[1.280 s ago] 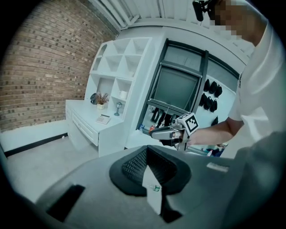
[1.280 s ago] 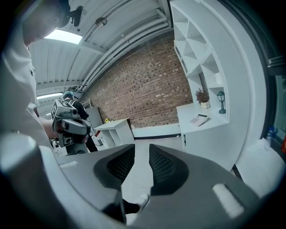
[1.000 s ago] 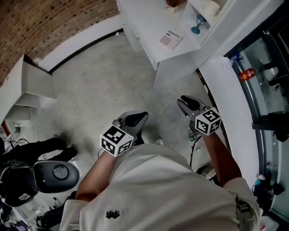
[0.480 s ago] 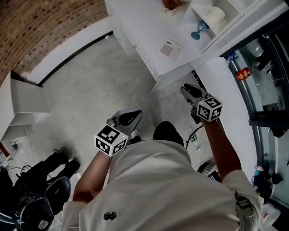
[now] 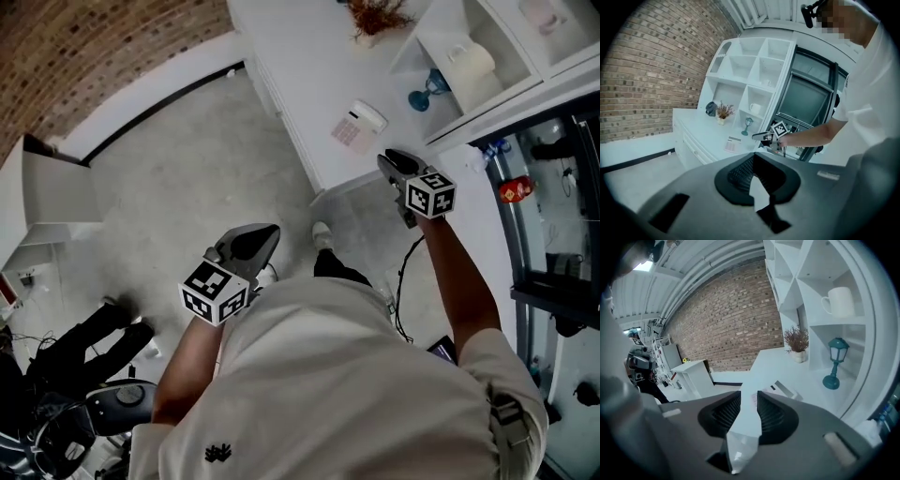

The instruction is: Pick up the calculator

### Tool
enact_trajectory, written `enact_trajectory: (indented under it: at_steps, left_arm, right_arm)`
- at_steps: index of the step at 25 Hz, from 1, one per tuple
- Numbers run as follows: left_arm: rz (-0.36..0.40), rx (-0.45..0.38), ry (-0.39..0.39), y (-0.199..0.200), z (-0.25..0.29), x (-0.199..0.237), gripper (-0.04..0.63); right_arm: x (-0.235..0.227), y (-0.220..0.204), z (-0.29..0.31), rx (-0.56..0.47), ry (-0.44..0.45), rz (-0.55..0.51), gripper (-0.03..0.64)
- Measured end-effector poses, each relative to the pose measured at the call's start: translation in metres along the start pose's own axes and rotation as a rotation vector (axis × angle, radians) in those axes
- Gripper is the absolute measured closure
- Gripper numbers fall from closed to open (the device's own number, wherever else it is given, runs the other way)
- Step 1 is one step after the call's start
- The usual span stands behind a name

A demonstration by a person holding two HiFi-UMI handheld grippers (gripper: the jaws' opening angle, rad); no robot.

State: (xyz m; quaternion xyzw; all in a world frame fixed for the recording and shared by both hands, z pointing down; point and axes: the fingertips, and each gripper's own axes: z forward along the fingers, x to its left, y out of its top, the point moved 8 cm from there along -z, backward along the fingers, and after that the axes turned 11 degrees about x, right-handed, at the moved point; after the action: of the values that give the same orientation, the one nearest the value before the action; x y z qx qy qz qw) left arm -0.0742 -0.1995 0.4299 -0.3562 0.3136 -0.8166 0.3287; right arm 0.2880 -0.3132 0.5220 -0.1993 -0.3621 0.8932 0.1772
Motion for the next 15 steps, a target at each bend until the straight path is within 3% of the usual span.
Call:
enact_trajectory:
  at_steps: [6, 15]
  left_arm:
    - [-0.031, -0.01, 0.085, 0.045, 0.045, 0.006, 0.589]
    - [-0.101, -0.009, 0.214, 0.068, 0.078, 0.007, 0.589]
  right_arm:
    - [-0.088, 0.023, 0.048, 0.035, 0.05, 0.017, 0.468]
    - [-0.154, 0.028, 0.115, 0.096, 0.141, 0.068, 0.407]
